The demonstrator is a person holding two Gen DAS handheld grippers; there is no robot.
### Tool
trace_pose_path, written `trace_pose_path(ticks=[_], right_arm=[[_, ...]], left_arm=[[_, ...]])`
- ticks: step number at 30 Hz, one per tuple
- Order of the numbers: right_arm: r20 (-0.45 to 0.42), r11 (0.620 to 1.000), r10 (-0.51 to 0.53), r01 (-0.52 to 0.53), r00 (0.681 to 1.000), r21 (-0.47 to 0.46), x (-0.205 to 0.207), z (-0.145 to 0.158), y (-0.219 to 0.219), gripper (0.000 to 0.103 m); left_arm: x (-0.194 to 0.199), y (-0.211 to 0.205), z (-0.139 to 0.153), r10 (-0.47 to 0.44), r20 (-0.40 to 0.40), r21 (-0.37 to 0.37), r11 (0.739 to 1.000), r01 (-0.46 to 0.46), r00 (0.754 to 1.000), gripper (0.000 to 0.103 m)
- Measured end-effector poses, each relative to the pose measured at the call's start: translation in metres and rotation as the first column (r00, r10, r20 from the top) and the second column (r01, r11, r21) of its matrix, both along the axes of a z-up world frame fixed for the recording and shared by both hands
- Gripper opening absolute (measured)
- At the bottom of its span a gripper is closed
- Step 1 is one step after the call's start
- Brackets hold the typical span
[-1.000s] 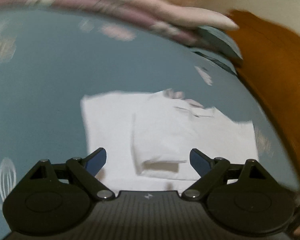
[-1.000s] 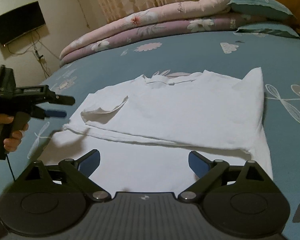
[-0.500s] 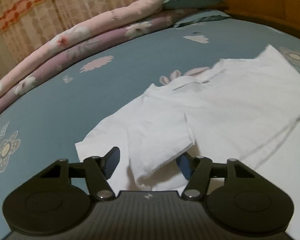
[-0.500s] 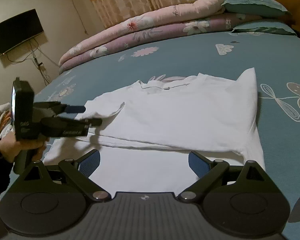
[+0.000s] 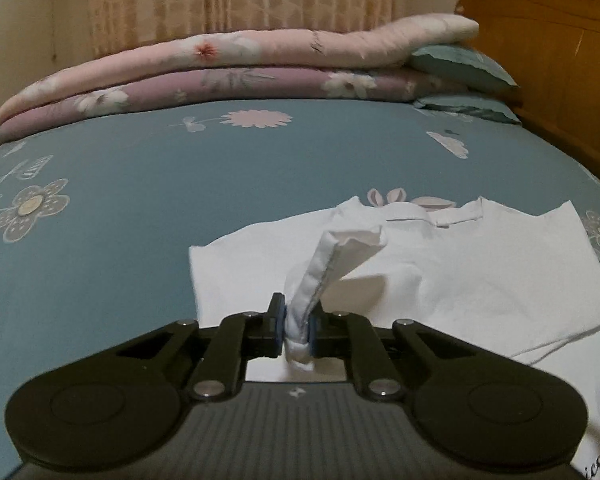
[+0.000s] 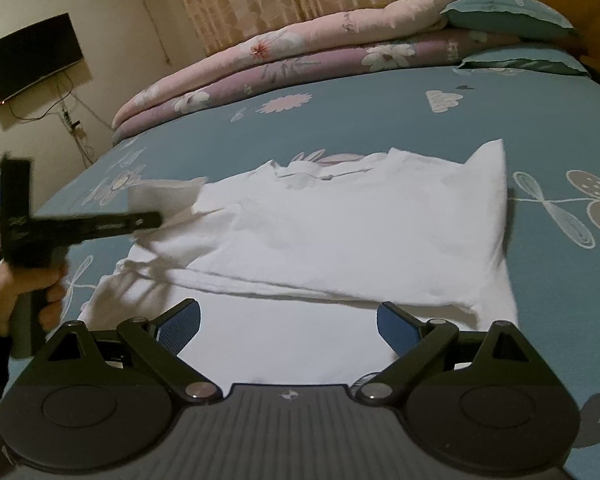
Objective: Fold clothes
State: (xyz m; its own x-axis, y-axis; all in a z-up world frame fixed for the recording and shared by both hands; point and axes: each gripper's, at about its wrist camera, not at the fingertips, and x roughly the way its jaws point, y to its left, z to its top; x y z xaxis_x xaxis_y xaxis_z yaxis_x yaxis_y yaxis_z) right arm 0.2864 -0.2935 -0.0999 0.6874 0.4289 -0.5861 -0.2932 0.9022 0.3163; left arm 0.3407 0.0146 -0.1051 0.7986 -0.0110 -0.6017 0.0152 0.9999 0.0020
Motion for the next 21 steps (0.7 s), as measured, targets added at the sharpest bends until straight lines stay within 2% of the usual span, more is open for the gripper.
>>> trace_pose_path(ticks=[6,11,13,16,17,21], right_arm=[[0.009,0.997,-0.071,0.071,0.997,0.03,0.004,0.005,-0.026,0.097],[0.039,0.987,-0.161,0.161,0.986,0.001,0.003,0.013,-0.061,0.097],[0.089,0.973,-0.219,0.224,0.972,-0.057,0.0,0.017,-0.076,0.097],[0.155,0.92,-0.253,0.288,0.955,-0.268,0.0,0.012,-0.077,0.097],[0.155,0.899,-0.246,0.285,0.957,-0.332,0.002,0.008,-0.075,0.097],[0.116,0.885,-0.122,0.161,0.986,-0.436,0.009,-0.008,-0.054,0.097]], left_arm=[[-0.016,0.007,-0.003,0.028,-0.016,-0.051,0.998,-0.028,0.999,0.009],[-0.016,0.009,-0.017,0.037,-0.078,-0.075,0.996,-0.043,0.996,0.009],[-0.016,0.011,-0.015,0.04,-0.077,-0.106,0.993,-0.048,0.996,0.009],[-0.016,0.016,-0.009,0.043,-0.067,-0.145,0.988,-0.053,0.997,0.009],[-0.016,0.017,-0.007,0.043,-0.064,-0.154,0.987,-0.052,0.997,0.009],[-0.016,0.022,-0.001,0.037,-0.057,-0.183,0.982,-0.047,0.998,0.009]])
